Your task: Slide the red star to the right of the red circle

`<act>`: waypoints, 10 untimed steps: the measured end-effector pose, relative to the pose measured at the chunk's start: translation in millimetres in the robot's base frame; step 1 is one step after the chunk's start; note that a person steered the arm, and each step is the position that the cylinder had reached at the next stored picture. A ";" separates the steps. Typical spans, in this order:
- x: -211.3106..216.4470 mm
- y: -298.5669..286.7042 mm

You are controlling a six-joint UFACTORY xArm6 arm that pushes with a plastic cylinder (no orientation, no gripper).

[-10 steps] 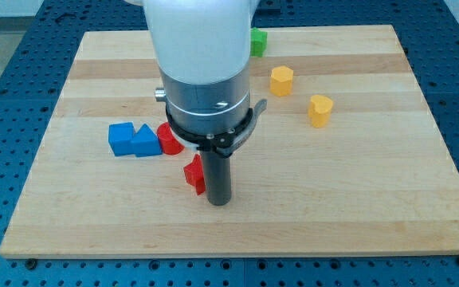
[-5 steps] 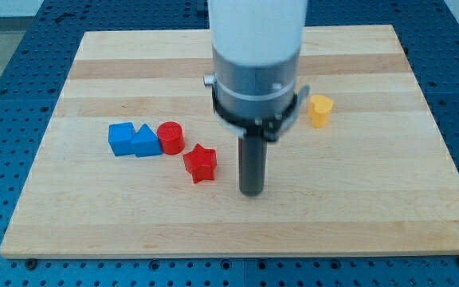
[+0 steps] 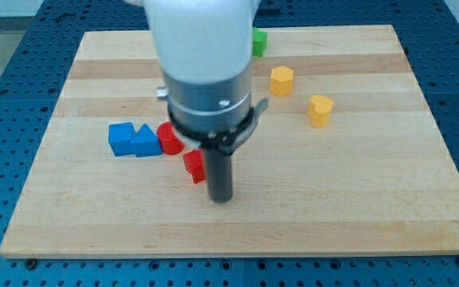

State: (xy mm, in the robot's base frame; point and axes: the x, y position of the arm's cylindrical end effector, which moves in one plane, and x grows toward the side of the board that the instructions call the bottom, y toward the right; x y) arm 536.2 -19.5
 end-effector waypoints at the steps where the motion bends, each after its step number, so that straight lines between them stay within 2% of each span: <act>1: -23.6 9.1; 2: -15.8 9.2; 3: 45.6 0.6; 5: 28.1 -35.8; 6: 27.3 -35.8; 7: -26.9 -22.0; 9: -28.7 -25.9; 10: -44.7 -26.2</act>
